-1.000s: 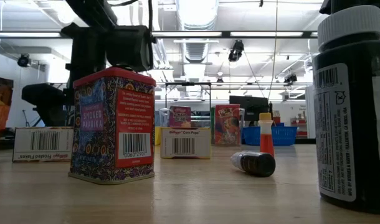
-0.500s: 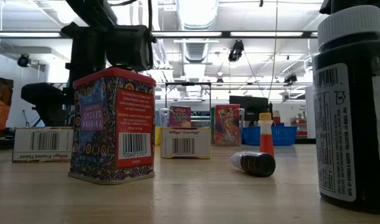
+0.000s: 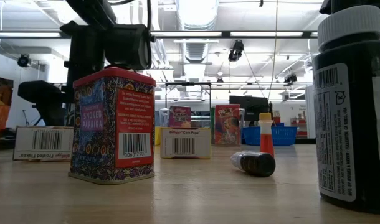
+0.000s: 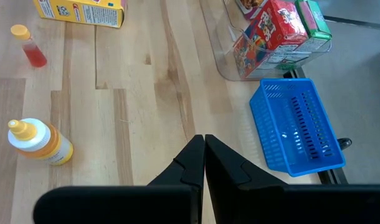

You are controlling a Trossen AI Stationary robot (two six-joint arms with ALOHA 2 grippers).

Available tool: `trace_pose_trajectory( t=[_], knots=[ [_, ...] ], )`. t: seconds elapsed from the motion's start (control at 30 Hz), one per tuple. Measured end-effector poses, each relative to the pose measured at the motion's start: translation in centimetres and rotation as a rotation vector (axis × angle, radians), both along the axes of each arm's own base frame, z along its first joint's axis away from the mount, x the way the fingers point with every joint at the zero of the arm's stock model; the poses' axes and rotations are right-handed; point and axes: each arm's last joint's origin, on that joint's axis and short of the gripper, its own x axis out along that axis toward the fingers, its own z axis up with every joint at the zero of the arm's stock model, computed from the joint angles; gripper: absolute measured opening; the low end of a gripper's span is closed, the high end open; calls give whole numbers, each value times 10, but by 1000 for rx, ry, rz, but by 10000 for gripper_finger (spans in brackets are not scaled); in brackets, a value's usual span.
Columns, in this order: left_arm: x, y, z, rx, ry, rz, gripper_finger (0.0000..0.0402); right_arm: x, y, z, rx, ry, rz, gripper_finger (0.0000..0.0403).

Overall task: Pick & Place Kitchen Items
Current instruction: Put the blue cereal box into the transparent bin

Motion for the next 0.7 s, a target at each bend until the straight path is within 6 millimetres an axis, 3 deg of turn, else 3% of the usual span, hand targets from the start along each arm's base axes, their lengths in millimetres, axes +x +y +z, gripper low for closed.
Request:
trace_pose_trajectory(
  t=[0.17, 0.37, 0.7],
  knots=[
    [0, 0, 0, 7, -2, -3, 323, 0, 0, 0, 0, 0, 0, 8],
    [2, 2, 7, 99, -28, -38, 321, 0, 0, 0, 0, 0, 0, 8],
    [9, 8, 37, 606, -62, -232, 321, 0, 0, 0, 0, 0, 0, 8]
  ],
)
